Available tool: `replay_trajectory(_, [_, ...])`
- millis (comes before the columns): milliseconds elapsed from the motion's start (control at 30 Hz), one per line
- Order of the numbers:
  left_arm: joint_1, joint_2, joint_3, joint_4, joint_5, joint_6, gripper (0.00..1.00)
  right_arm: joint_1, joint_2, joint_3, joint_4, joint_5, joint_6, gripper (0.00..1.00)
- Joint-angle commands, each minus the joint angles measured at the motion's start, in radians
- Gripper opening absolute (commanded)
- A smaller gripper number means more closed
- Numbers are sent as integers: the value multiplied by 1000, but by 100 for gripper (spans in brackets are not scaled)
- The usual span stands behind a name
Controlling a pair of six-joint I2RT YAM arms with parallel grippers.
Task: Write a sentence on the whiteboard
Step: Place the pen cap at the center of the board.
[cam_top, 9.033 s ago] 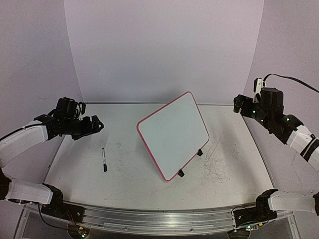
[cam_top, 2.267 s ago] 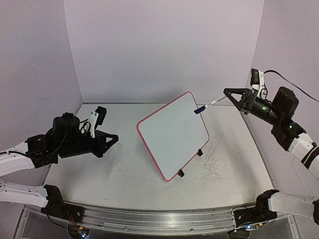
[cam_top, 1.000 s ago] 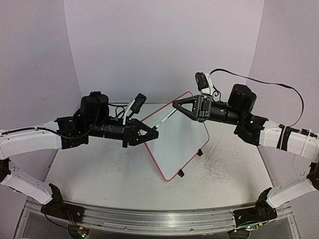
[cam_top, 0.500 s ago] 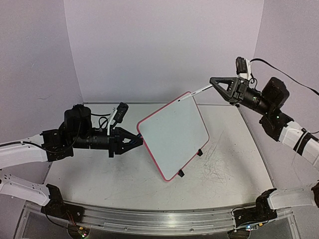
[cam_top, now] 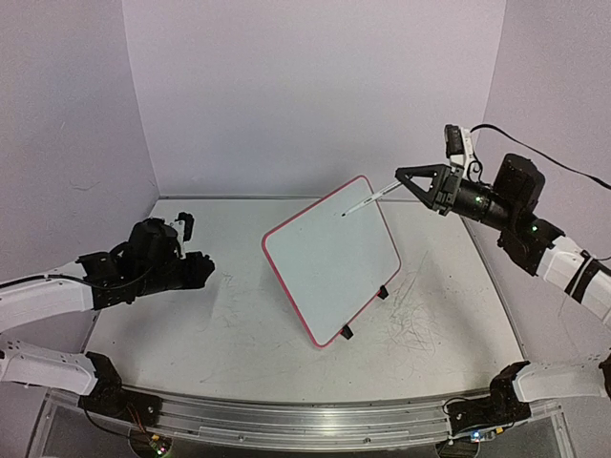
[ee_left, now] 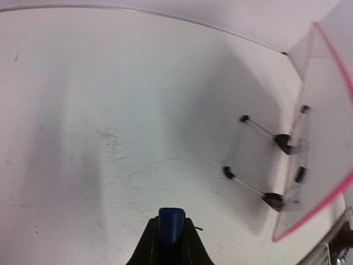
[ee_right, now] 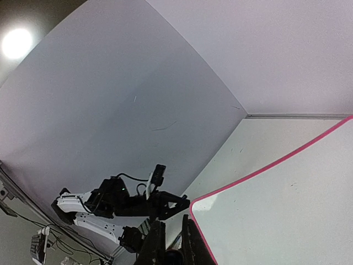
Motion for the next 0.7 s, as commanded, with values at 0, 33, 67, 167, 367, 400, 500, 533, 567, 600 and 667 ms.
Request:
replay_trajectory(0, [62,168,-5,50,-64,-127,0,48,4,6,19,41,-27,0])
replay_trajectory(33, [62,219,6,72,-77,-116,1,60,6,5,19,46,-29,0])
replay_trajectory(67, [62,267,12,97,-94,-104,4,71,8,4,19,52,-31,0])
replay_trajectory(167, [62,414,22,167,-134,-80,4,106,18,-11,20,81,-37,0])
replay_trajectory(367, [61,557,1,247,-192,-101,9,164,44,-26,24,110,-39,0])
replay_trajectory(400, [61,560,-10,252,-199,-107,11,169,47,-28,25,112,-40,0])
replay_trajectory(500, [61,562,-38,254,-214,-117,15,183,55,-32,30,118,-39,0])
replay_trajectory(533, [61,563,-43,254,-217,-117,18,186,58,-32,32,119,-39,0])
replay_trajectory(567, [61,562,-47,254,-219,-117,20,189,62,-32,35,120,-39,0])
replay_trajectory(600, [61,560,-50,254,-220,-118,22,193,65,-32,38,120,-38,0])
replay_trajectory(667, [61,551,-57,254,-221,-115,27,197,71,-31,43,120,-38,0])
